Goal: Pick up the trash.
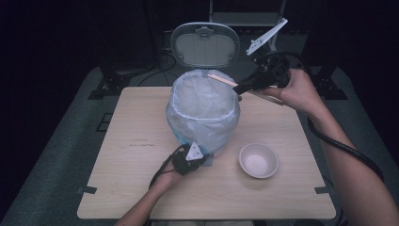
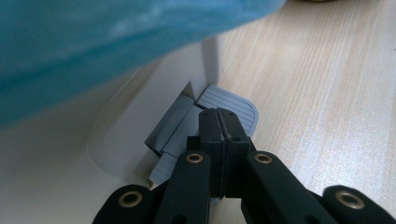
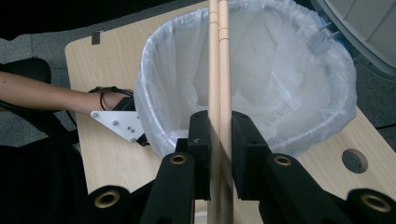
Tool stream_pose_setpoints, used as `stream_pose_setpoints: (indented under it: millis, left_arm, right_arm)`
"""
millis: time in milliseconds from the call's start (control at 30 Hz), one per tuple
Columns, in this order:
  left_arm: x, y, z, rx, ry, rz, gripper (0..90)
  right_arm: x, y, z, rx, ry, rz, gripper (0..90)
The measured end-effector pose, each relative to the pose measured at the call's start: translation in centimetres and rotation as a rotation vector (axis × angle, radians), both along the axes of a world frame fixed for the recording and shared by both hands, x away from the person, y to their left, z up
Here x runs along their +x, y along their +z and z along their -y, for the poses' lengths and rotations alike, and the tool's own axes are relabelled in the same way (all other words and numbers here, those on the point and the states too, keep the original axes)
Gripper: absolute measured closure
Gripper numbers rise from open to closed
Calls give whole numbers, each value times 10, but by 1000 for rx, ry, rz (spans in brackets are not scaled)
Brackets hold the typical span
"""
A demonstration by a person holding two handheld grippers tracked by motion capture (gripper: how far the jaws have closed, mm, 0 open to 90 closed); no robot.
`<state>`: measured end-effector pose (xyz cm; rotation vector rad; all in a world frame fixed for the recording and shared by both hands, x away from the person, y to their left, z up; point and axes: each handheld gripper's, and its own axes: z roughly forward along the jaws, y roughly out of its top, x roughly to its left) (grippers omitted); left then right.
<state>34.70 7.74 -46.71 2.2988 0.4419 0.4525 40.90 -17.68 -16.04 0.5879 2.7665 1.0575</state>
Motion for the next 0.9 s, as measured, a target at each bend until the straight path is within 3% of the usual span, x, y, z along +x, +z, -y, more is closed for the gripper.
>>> stream_pose_setpoints:
  millis: [900]
  left_arm:
    - [0, 0, 0, -7, 5, -5, 900]
  right_arm:
    - [21, 6, -33, -19, 18, -6, 785]
